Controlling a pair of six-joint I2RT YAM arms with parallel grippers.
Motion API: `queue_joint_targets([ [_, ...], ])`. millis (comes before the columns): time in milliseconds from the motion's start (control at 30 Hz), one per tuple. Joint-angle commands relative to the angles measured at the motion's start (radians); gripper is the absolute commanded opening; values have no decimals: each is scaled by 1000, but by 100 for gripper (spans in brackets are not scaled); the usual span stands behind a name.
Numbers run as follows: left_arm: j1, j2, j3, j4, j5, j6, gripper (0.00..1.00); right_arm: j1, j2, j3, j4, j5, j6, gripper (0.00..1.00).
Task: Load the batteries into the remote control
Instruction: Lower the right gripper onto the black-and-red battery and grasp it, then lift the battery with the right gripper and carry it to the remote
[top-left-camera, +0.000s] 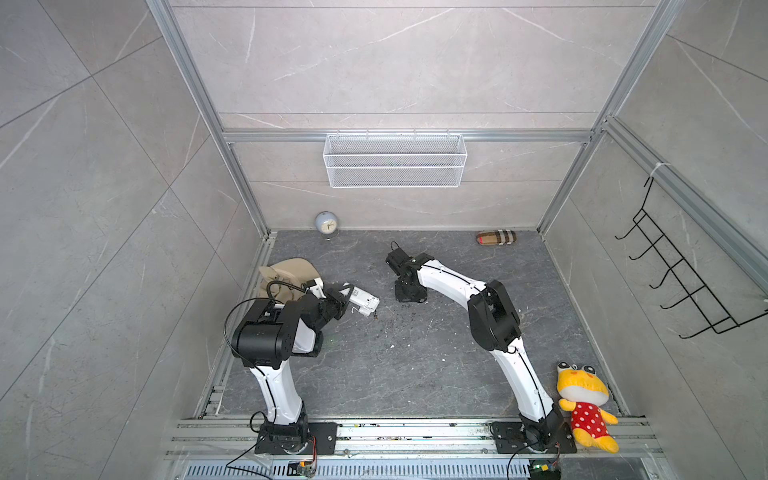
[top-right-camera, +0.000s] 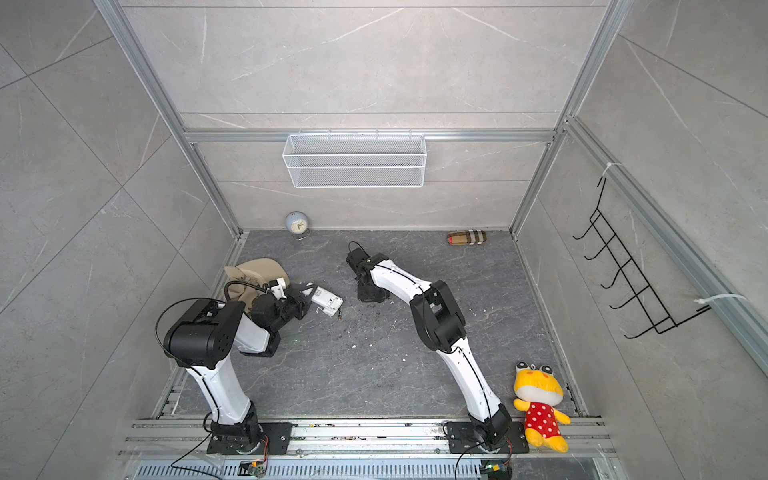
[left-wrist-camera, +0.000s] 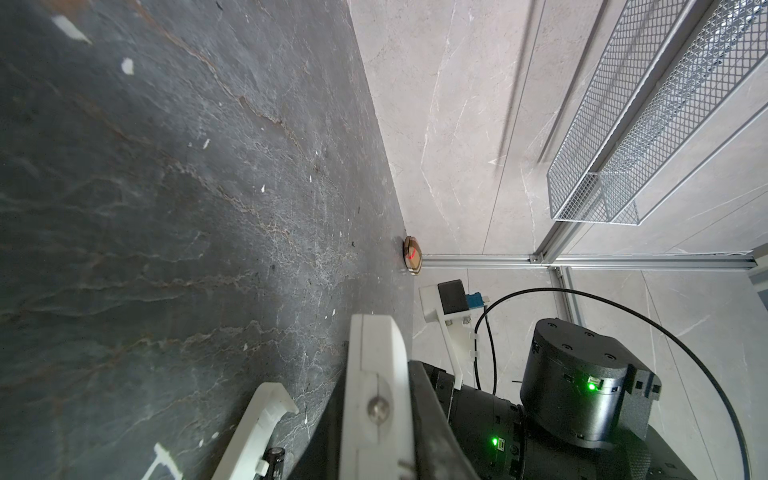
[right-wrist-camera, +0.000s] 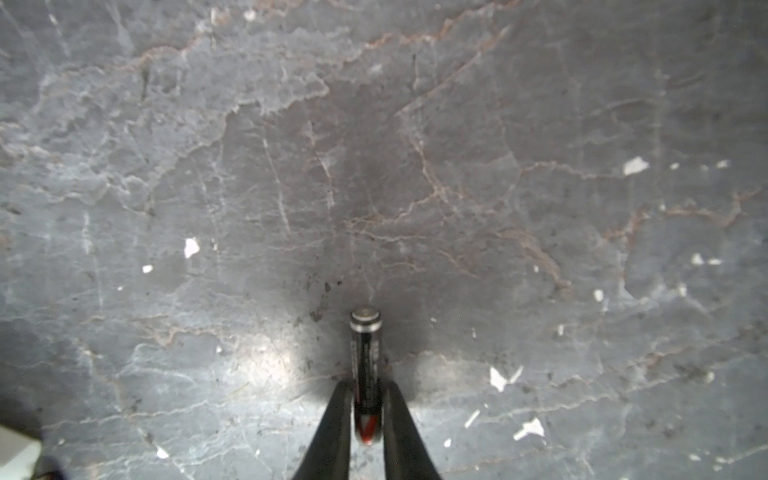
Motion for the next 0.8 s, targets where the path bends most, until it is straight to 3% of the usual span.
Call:
queue_joint_targets([
  [0,-6,-41,7,73,-60,-54,2,-6,20,-30,-12,-22,35,14],
  [167,-108,-98,16,73,-247,-101,1,-13,2,-70,24,-45,63,6],
  [333,-168,-101,52,74,-359,-119,1,-22,-78,-134,54,-65,59,5],
  [767,-200,-71,111,73,-324,-148,2,-73,-404,-252,29,-303,92,1],
])
